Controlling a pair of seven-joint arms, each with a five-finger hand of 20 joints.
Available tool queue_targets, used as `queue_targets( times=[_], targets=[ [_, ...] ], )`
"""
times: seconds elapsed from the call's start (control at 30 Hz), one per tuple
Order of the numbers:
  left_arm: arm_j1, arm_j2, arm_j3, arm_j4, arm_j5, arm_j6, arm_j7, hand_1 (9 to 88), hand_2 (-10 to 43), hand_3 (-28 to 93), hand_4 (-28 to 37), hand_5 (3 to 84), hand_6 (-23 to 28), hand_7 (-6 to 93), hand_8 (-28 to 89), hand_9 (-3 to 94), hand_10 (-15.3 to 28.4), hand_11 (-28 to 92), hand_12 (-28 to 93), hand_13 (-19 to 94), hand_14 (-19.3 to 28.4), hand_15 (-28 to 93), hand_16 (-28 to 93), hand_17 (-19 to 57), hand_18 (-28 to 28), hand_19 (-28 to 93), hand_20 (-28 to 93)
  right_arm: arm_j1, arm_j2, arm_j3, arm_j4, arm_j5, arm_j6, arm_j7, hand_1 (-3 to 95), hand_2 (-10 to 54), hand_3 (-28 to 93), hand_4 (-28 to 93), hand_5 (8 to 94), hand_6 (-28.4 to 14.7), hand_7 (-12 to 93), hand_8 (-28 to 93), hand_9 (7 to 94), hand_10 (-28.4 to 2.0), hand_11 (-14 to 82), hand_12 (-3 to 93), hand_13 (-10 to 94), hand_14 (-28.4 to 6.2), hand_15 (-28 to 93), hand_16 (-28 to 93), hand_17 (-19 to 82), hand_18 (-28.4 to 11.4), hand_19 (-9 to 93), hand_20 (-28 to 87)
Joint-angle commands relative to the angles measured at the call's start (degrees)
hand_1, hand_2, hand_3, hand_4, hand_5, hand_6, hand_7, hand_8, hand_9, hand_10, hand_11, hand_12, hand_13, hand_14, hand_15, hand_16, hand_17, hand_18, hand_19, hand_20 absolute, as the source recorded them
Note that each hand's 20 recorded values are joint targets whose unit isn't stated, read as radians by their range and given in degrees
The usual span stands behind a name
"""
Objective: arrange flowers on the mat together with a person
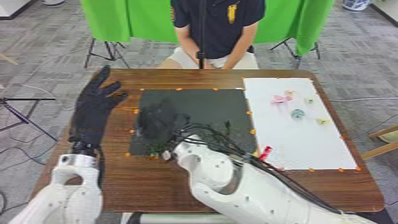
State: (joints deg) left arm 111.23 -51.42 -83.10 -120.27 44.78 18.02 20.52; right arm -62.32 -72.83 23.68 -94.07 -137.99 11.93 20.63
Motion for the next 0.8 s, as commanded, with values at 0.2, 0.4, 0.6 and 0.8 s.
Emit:
queue_targets(
  times=[0.2,0.4,0.6,0.8],
  targets=[
    [-4.60,-1.73,1.58,1.51,1.51,-2.80,-2.87,23.3,6.4,79,-28.2,28.7,0.9,13.5,-12,33.0,16.0,21,7,28,24.9,48,-9,-7.7,22.8,46,22,0.85,-2.35,0.33,3.19,-7.41,-6.41,0.92,52.0,-9.5,61,-28,79.4,6.8,18,-3,82.8,-7.3,35.1,29.4,75,-6.0,59,22,21,-18.0,70,20],
    [-4.16,-0.97,1.66,1.37,0.89,-2.20,-2.62,23.3,6.4,79,-28.3,28.7,1.0,13.4,-12,33.0,15.9,21,7,28,25.0,48,-9,-7.9,22.8,47,20,-0.04,-2.54,1.42,2.97,-8.78,-8.78,-0.09,48.6,-9.5,61,-28,72.7,7.1,18,-6,79.1,-8.3,38.8,26.9,72,-6.6,61,21,20,-18.7,69,21],
    [-3.99,-1.11,1.63,1.43,0.95,-2.43,-3.12,23.4,6.4,79,-28.3,28.8,1.0,13.5,-12,33.0,15.9,21,7,27,25.0,48,-9,-7.9,22.8,47,19,-0.73,-3.13,2.30,2.48,-8.81,-9.33,-0.47,44.7,-9.5,65,-28,69.6,6.9,18,-8,77.2,-9.0,42.0,23.7,70,-7.2,62,21,19,-19.0,69,22],
    [-3.92,-1.49,1.34,1.47,1.30,-2.75,-3.60,23.5,6.5,79,-28.3,28.8,1.2,13.5,-12,32.9,15.9,21,7,28,24.9,48,-9,-7.9,22.8,48,19,-0.62,-3.36,2.11,2.42,-9.20,-9.51,-0.12,42.8,-9.5,67,-28,68.9,7.0,18,-11,76.5,-9.1,43.6,21.7,70,-7.3,63,20,19,-19.3,68,22]
  ],
)
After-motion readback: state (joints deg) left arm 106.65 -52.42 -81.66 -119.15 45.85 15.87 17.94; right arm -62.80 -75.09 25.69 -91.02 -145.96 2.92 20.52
